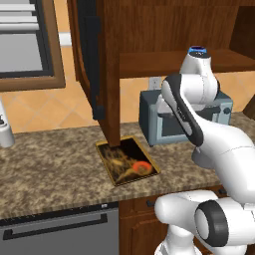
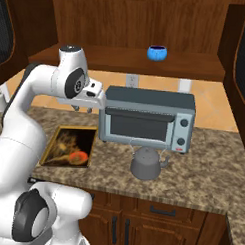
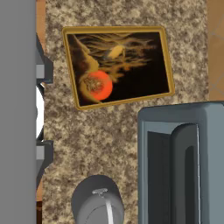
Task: Pick the kettle from the counter and place it on the tray. Then pick the mug from the cabinet and place it on the tray. Then close the cabinet doors.
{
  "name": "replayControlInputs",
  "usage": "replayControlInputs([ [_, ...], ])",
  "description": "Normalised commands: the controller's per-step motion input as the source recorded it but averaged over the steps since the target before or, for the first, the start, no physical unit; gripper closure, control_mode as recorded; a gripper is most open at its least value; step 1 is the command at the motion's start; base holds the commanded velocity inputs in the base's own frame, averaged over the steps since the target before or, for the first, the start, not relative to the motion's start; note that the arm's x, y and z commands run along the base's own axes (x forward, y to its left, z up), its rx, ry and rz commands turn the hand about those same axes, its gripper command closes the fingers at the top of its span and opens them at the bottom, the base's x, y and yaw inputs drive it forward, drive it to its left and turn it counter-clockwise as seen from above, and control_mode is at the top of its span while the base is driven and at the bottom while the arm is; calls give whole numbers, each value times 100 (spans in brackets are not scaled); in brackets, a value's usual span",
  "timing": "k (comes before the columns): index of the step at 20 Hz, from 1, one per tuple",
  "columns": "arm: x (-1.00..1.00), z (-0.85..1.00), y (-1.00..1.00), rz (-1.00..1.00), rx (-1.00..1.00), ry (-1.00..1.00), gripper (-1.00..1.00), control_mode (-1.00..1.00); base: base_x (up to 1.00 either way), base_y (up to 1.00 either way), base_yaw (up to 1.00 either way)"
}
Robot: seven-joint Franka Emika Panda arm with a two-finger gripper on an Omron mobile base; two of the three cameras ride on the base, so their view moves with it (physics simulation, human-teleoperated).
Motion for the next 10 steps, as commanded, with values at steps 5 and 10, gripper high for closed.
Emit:
replayControlInputs([
  [5, -15, -7, -5, 0, 0, 0, -100, -100, 0, 0, 0],
  [10, -31, -24, -45, -21, 0, 0, -100, -100, 0, 0, 0],
])
